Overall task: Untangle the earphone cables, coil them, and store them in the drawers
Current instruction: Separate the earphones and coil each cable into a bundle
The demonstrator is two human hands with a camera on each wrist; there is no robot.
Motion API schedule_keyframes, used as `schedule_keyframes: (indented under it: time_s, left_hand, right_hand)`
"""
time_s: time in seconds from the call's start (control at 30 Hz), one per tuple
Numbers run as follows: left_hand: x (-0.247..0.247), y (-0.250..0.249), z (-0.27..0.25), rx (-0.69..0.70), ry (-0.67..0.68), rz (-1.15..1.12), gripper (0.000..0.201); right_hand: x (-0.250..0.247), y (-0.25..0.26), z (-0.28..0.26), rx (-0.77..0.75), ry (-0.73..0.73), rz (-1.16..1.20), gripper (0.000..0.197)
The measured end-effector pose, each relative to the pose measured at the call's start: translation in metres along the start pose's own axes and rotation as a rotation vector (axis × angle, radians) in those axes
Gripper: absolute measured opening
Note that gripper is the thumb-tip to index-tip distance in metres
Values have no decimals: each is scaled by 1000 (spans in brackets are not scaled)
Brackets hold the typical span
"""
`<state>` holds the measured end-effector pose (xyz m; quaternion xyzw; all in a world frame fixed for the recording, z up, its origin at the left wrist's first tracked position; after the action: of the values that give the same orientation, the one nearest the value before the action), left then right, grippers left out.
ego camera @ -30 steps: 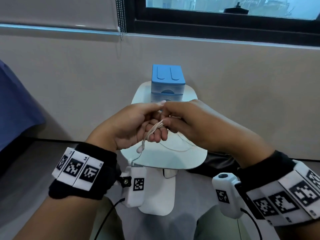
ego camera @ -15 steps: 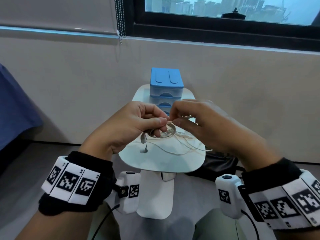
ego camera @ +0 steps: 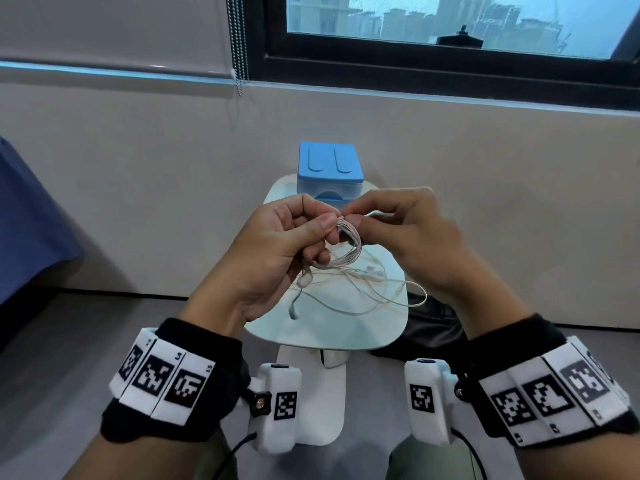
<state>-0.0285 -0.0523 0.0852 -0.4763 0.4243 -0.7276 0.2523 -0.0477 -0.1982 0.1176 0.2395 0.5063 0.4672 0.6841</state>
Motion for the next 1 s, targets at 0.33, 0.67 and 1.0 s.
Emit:
schedule_keyframes:
  time_s: [0.33,0.67,1.0]
  left_hand:
    - [-3,0,1,152,-78,349,6]
    - [18,-5,5,180,45,436,14]
    - [9,0,15,193,-87,655,7]
  right_hand:
    - [17,-12,-6,136,48,228,35]
    - [18,-25,-12,391,66,674,34]
    - [-6,-5,-5,-58,-14,-528,26]
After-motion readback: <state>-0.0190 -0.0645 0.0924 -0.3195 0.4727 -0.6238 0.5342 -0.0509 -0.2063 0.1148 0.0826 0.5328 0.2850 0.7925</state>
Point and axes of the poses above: each hand's wrist, its own z-axis towards the middle knuckle, its own x-axis out of the palm, y = z × x, the point moved 8 cm from there along z, towards the middle knuckle, and after that the axes turned 13 degrees about -z, right-handed, at the moved point
